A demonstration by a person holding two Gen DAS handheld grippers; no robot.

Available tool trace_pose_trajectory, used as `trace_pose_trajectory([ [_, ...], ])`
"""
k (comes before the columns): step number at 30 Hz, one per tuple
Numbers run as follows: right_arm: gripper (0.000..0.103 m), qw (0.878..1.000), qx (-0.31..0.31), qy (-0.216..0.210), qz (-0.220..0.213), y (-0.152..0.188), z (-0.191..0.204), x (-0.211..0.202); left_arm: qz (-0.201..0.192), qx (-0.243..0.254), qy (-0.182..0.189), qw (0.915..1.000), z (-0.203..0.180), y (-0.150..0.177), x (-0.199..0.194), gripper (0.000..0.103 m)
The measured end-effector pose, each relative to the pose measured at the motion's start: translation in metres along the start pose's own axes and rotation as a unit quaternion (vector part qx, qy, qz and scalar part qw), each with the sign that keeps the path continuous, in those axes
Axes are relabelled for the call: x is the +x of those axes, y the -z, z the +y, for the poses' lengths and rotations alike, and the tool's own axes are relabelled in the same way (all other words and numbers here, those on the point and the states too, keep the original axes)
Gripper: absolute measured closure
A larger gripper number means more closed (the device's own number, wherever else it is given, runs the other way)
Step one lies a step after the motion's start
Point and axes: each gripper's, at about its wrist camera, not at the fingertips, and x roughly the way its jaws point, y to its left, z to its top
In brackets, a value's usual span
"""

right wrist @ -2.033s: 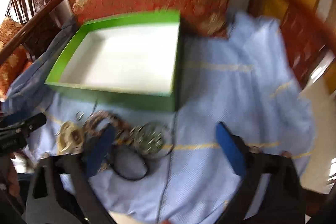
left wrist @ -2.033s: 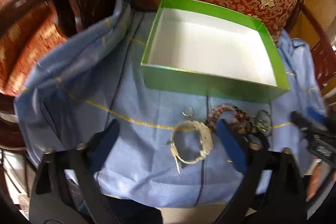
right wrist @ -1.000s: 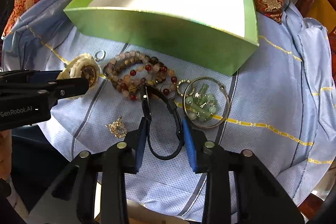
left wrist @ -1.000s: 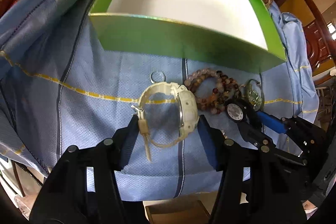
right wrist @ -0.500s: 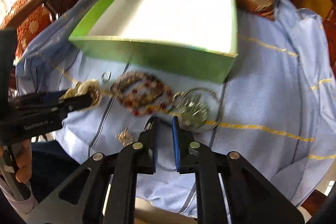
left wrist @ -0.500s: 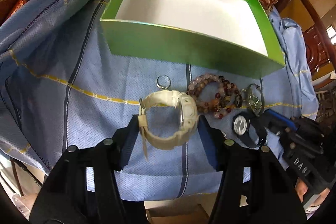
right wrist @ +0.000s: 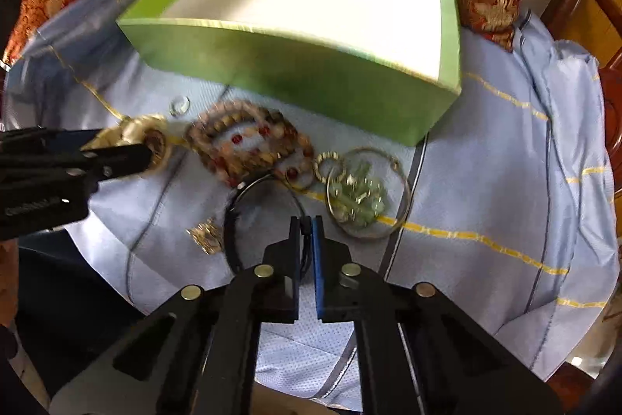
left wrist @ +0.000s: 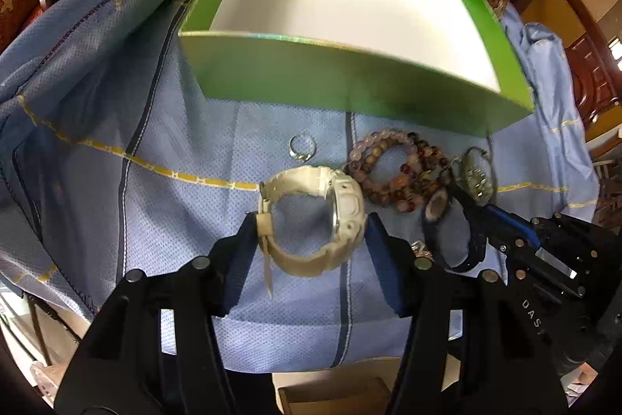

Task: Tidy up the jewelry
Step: 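Carry both watches into the green box and open both tools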

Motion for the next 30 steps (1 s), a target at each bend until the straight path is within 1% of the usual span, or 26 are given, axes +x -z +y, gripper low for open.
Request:
trace_pose_trajectory([
  [2, 0.097, 1.0, 0.004, -0.005, -0.021, -0.003, -0.001, -0.011, -0.012, -0.004, 0.01, 0.9999, 0.003, 0.0, -0.006, 0.047],
  [7, 0.097, 0.999, 0.016, -0.018, -0.044, -0.009, -0.005, -0.028, -0.034, -0.009, 0.023, 0.9991, 0.007, -0.002, -0.022, 0.048],
  [10, 0.097, 0.997, 0.025, -0.039, -0.069, -0.014, -0.01, -0.047, -0.055, -0.005, 0.043, 0.9976, 0.006, -0.006, -0.043, 0.048],
  [12, 0.097, 0.993, 0.032, -0.058, -0.095, -0.024, -0.015, -0.066, -0.074, 0.005, 0.059, 0.9955, 0.002, -0.017, -0.063, 0.048],
  [14, 0.097, 0.991, 0.037, -0.057, -0.119, -0.041, -0.02, -0.083, -0.092, 0.013, 0.063, 0.9937, -0.004, -0.031, -0.079, 0.047],
  [16, 0.097, 0.989, 0.032, -0.043, -0.136, -0.064, -0.025, -0.089, -0.106, 0.031, 0.04, 0.9931, -0.016, -0.056, -0.091, 0.047],
  [18, 0.097, 0.989, 0.032, -0.035, -0.14, -0.092, -0.032, -0.081, -0.115, 0.042, 0.032, 0.992, -0.026, -0.08, -0.09, 0.047],
  [20, 0.097, 0.99, 0.04, -0.043, -0.13, -0.111, -0.041, -0.061, -0.118, 0.039, 0.036, 0.9916, -0.03, -0.103, -0.078, 0.047],
  [21, 0.097, 0.99, 0.046, -0.049, -0.125, -0.118, -0.045, -0.047, -0.12, 0.035, 0.039, 0.9913, -0.03, -0.111, -0.068, 0.047],
  [23, 0.096, 0.991, 0.054, -0.056, -0.109, -0.122, -0.051, -0.027, -0.125, 0.034, 0.041, 0.9907, -0.03, -0.118, -0.048, 0.046],
  [24, 0.096, 0.993, 0.058, -0.055, -0.092, -0.123, -0.054, -0.014, -0.12, 0.036, 0.035, 0.9915, -0.031, -0.123, -0.031, 0.046],
  [25, 0.093, 0.994, 0.06, -0.049, -0.081, -0.124, -0.056, -0.006, -0.112, 0.038, 0.027, 0.9926, -0.03, -0.125, -0.024, 0.045],
  [26, 0.09, 0.995, 0.061, -0.043, -0.073, -0.122, -0.056, -0.002, -0.094, 0.04, 0.013, 0.9947, -0.03, -0.128, -0.012, 0.045],
  [27, 0.081, 0.995, 0.06, -0.037, -0.064, -0.12, -0.057, -0.002, -0.084, 0.039, 0.009, 0.9957, -0.029, -0.128, -0.007, 0.045],
  [28, 0.071, 0.995, 0.061, -0.038, -0.066, -0.119, -0.058, -0.007, -0.082, 0.038, 0.01, 0.9959, -0.027, -0.126, -0.006, 0.045],
  [29, 0.065, 0.995, 0.062, -0.04, -0.07, -0.116, -0.059, -0.013, -0.084, 0.038, 0.014, 0.9957, -0.024, -0.121, -0.011, 0.044],
  [30, 0.056, 0.994, 0.066, -0.044, -0.079, -0.111, -0.061, -0.024, -0.086, 0.043, 0.023, 0.9952, -0.023, -0.115, -0.018, 0.039],
])
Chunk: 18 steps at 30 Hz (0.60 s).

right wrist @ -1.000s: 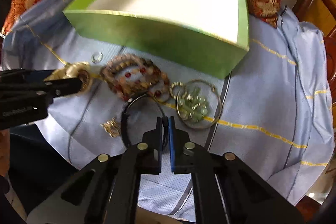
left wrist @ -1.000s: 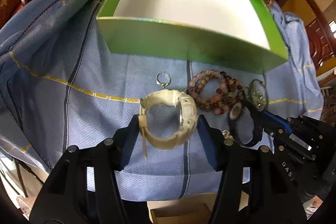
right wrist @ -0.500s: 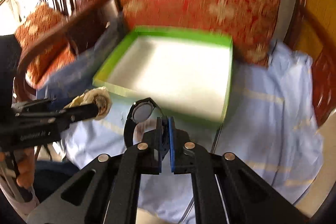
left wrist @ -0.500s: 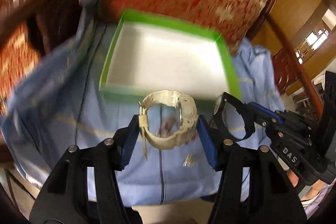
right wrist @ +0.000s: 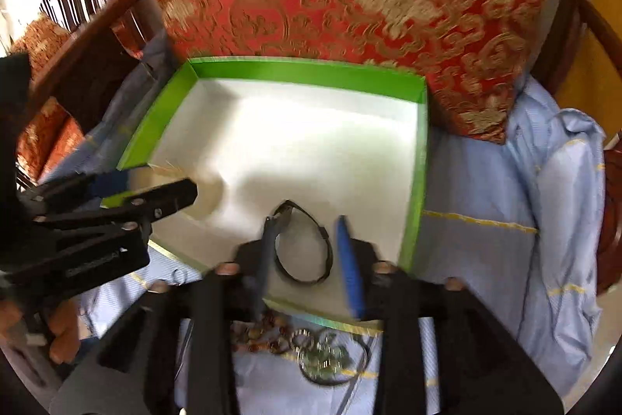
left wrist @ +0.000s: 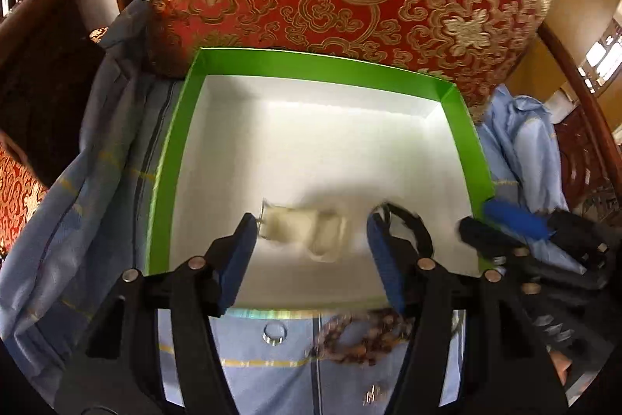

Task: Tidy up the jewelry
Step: 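Carry both watches into the green box and open both tools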

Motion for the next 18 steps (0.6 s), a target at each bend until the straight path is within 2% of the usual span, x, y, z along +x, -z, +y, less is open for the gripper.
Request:
trace_pose_trajectory([
  [1, 0.048, 1.0, 0.004, -0.007, -0.006, 0.004, -0.002, -0.011, -0.003, 0.005, 0.012, 0.9999, 0.0, 0.005, -0.008, 0.031],
  [3, 0.046, 1.0, 0.012, -0.02, -0.006, 0.014, -0.009, -0.028, -0.008, 0.018, 0.038, 0.9991, 0.0, 0.019, -0.026, 0.025],
  [5, 0.046, 0.999, 0.022, -0.037, 0.007, 0.03, -0.015, -0.04, 0.004, 0.041, 0.06, 0.9974, -0.004, 0.038, -0.036, 0.025],
  [7, 0.046, 0.998, 0.02, -0.044, 0.03, 0.043, -0.017, -0.037, 0.03, 0.052, 0.07, 0.9957, -0.007, 0.052, -0.029, 0.025],
  [11, 0.046, 0.996, 0.004, -0.003, 0.092, 0.063, -0.019, -0.004, 0.076, 0.049, 0.031, 0.9954, -0.014, 0.061, -0.003, 0.025],
  [13, 0.06, 0.993, 0.001, 0.009, 0.121, 0.072, -0.019, 0.016, 0.086, 0.042, 0.016, 0.9953, -0.018, 0.059, 0.005, 0.025],
  [15, 0.063, 0.989, 0.0, 0.009, 0.147, 0.079, -0.019, 0.031, 0.091, 0.035, 0.013, 0.9952, -0.016, 0.063, 0.005, 0.025],
  [18, 0.063, 0.987, -0.004, 0.024, 0.161, 0.085, -0.019, 0.042, 0.093, 0.031, 0.005, 0.9951, -0.019, 0.06, 0.009, 0.025],
])
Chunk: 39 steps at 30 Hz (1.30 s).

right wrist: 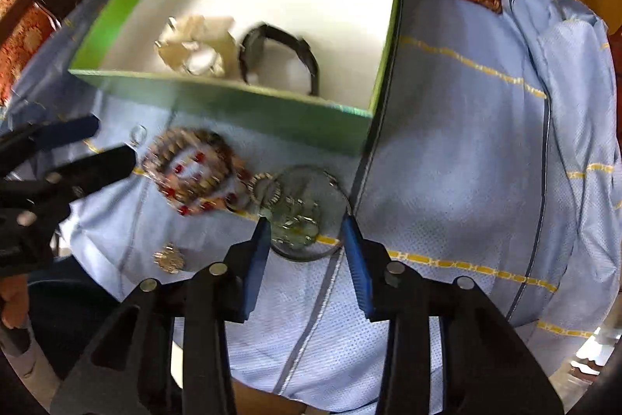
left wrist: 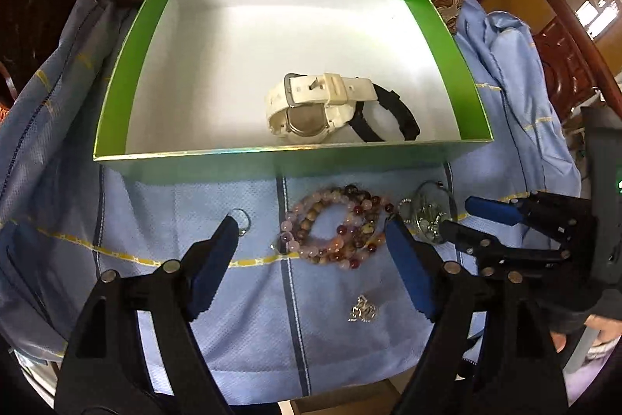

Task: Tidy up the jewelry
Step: 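Carry both watches into the green box and open both tools, then grasp the pink bead bracelet with the left tool while the right tool grasps the jade pendant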

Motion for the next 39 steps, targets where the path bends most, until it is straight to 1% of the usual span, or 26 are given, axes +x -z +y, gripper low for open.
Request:
trace_pose_trajectory([
  [3, 0.063, 0.999, 0.019, 0.027, -0.001, -0.002, -0.009, 0.006, 0.009, 0.0, -0.011, 0.9999, -0.002, 0.003, 0.01, 0.025],
  [6, 0.064, 0.999, 0.028, 0.034, -0.004, -0.004, -0.017, 0.01, 0.025, -0.008, -0.011, 0.9996, 0.001, 0.006, 0.019, 0.025],
  [7, 0.077, 0.999, 0.025, 0.04, -0.006, -0.005, -0.016, 0.01, 0.031, -0.011, -0.01, 0.9994, 0.002, 0.005, 0.022, 0.028],
  [8, 0.088, 0.999, 0.016, 0.047, -0.002, -0.005, -0.014, 0.013, 0.037, -0.013, -0.008, 0.9992, 0.004, 0.005, 0.025, 0.033],
  [9, 0.099, 0.999, 0.011, 0.044, 0.003, -0.005, -0.011, 0.016, 0.045, -0.013, -0.004, 0.9989, 0.006, 0.005, 0.028, 0.046],
  [10, 0.1, 0.999, 0.008, 0.036, 0.006, -0.004, -0.008, 0.018, 0.05, -0.013, -0.001, 0.9987, 0.007, 0.005, 0.03, 0.056],
  [12, 0.101, 1.0, -0.009, 0.028, -0.001, -0.002, 0.001, 0.017, 0.055, -0.013, -0.001, 0.9984, 0.007, 0.006, 0.033, 0.061],
  [14, 0.101, 1.0, -0.014, 0.011, -0.01, -0.002, 0.007, 0.012, 0.057, -0.009, -0.003, 0.9983, 0.008, 0.008, 0.034, 0.066],
  [15, 0.101, 1.0, -0.014, 0.0, -0.014, -0.001, 0.01, 0.01, 0.058, -0.007, -0.006, 0.9983, 0.008, 0.009, 0.035, 0.071],
  [16, 0.101, 1.0, -0.014, -0.01, -0.02, -0.002, 0.013, 0.006, 0.058, -0.007, -0.012, 0.9982, 0.009, 0.009, 0.035, 0.08],
  [18, 0.101, 0.999, -0.016, -0.017, -0.033, -0.003, 0.017, -0.001, 0.059, -0.01, -0.03, 0.9978, 0.013, 0.01, 0.038, 0.091],
  [20, 0.101, 0.999, -0.014, -0.024, -0.042, -0.002, 0.019, -0.006, 0.055, -0.018, -0.045, 0.9973, 0.018, 0.01, 0.037, 0.094],
  [21, 0.101, 0.999, -0.012, -0.026, -0.044, -0.002, 0.019, -0.007, 0.051, -0.023, -0.063, 0.9964, 0.022, 0.01, 0.035, 0.097],
  [22, 0.101, 0.998, -0.01, -0.026, -0.047, -0.001, 0.018, -0.009, 0.048, -0.031, -0.078, 0.9953, 0.027, 0.01, 0.034, 0.097],
  [23, 0.101, 0.998, -0.007, -0.023, -0.051, -0.001, 0.017, -0.011, 0.046, -0.042, -0.08, 0.9948, 0.033, 0.009, 0.032, 0.097],
  [25, 0.101, 0.998, 0.002, -0.017, -0.059, -0.002, 0.005, -0.021, 0.045, -0.06, -0.075, 0.9944, 0.04, 0.009, 0.028, 0.097],
  [27, 0.101, 0.998, 0.012, -0.005, -0.066, -0.006, -0.004, -0.024, 0.041, -0.061, -0.064, 0.9952, 0.043, 0.009, 0.025, 0.096],
  [28, 0.101, 0.998, 0.022, -0.007, -0.067, -0.011, -0.012, -0.026, 0.04, -0.06, -0.055, 0.9959, 0.042, 0.009, 0.024, 0.095],
  [30, 0.101, 0.998, 0.029, -0.017, -0.053, -0.014, -0.013, -0.021, 0.041, -0.055, -0.04, 0.9969, 0.04, 0.011, 0.022, 0.087],
  [31, 0.101, 0.999, 0.024, -0.015, -0.038, -0.015, -0.013, -0.017, 0.041, -0.051, -0.032, 0.9973, 0.037, 0.012, 0.022, 0.084],
  [32, 0.101, 0.999, 0.02, -0.009, -0.028, -0.014, -0.012, -0.014, 0.041, -0.047, -0.027, 0.9977, 0.034, 0.011, 0.023, 0.083],
  [34, 0.1, 0.999, 0.013, -0.027, -0.019, -0.012, -0.005, -0.009, 0.041, -0.041, -0.023, 0.998, 0.03, 0.012, 0.023, 0.078],
  [35, 0.1, 0.999, 0.006, -0.045, -0.015, -0.011, -0.001, -0.008, 0.041, -0.04, -0.023, 0.9981, 0.027, 0.012, 0.024, 0.076],
  [36, 0.097, 0.998, 0.001, -0.053, -0.015, -0.01, 0.003, -0.008, 0.041, -0.04, -0.023, 0.9981, 0.025, 0.011, 0.024, 0.072],
  [37, 0.09, 0.998, -0.008, -0.055, -0.012, -0.009, 0.008, -0.008, 0.041, -0.041, -0.023, 0.998, 0.023, 0.011, 0.025, 0.069],
  [39, 0.087, 0.999, -0.029, -0.04, -0.018, -0.008, 0.018, -0.008, 0.04, -0.045, -0.021, 0.998, 0.023, 0.009, 0.027, 0.069],
])
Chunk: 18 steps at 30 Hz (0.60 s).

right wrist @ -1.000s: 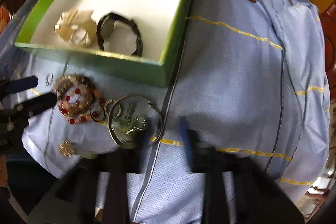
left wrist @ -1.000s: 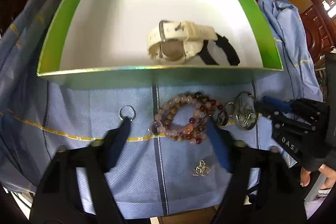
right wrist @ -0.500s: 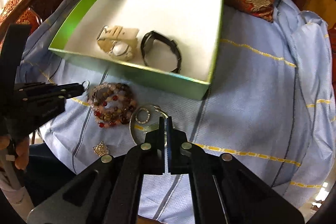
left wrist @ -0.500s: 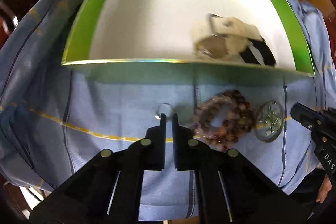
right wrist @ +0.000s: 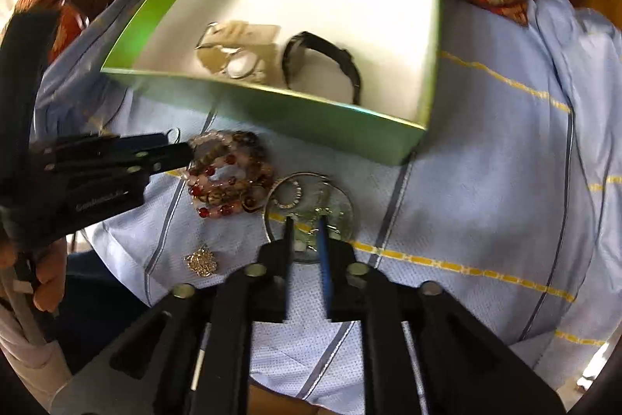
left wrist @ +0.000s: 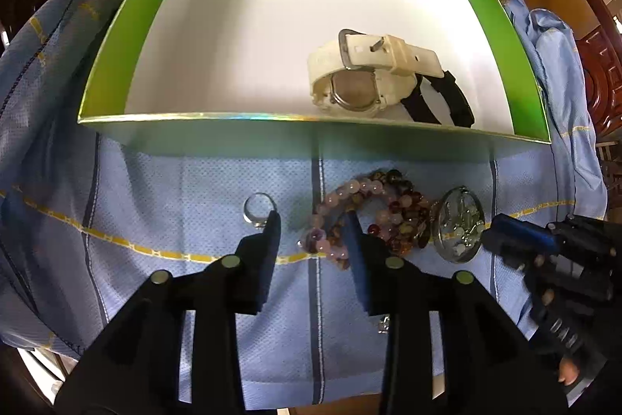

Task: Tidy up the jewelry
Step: 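Grasp the pink bead bracelet with the left tool while the right tool grasps the jade pendant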

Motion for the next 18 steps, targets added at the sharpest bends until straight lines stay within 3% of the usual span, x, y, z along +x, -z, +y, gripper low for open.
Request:
trace_pose_trajectory([
  [2, 0.085, 1.0, -0.013, 0.015, 0.004, 0.001, 0.006, 0.005, -0.001, -0.007, 0.003, 1.0, -0.005, -0.003, 0.005, 0.069],
  [6, 0.062, 0.999, -0.031, 0.041, 0.006, 0.003, 0.014, 0.017, -0.001, -0.013, 0.009, 0.9999, -0.012, -0.003, 0.018, 0.062],
  [7, 0.062, 0.998, -0.039, 0.052, 0.009, 0.003, 0.018, 0.021, -0.001, -0.01, 0.004, 0.9999, -0.015, -0.002, 0.021, 0.062],
  [11, 0.067, 0.997, -0.046, 0.064, 0.007, 0.002, 0.024, 0.028, -0.007, 0.01, -0.021, 0.9997, -0.036, -0.007, 0.032, 0.064],
  [12, 0.078, 0.997, -0.045, 0.065, 0.007, 0.002, 0.024, 0.029, -0.008, 0.015, -0.026, 0.9995, -0.038, -0.007, 0.033, 0.066],
  [13, 0.083, 0.997, -0.042, 0.064, 0.009, 0.001, 0.024, 0.031, -0.009, 0.022, -0.029, 0.9993, -0.042, -0.006, 0.033, 0.076],
  [16, 0.084, 0.997, -0.041, 0.06, 0.007, 0.003, 0.025, 0.032, -0.011, 0.032, -0.033, 0.9989, -0.051, -0.008, 0.036, 0.089],
  [18, 0.085, 0.997, -0.046, 0.058, -0.001, 0.003, 0.027, 0.028, -0.014, 0.031, -0.027, 0.9991, -0.052, -0.01, 0.034, 0.093],
])
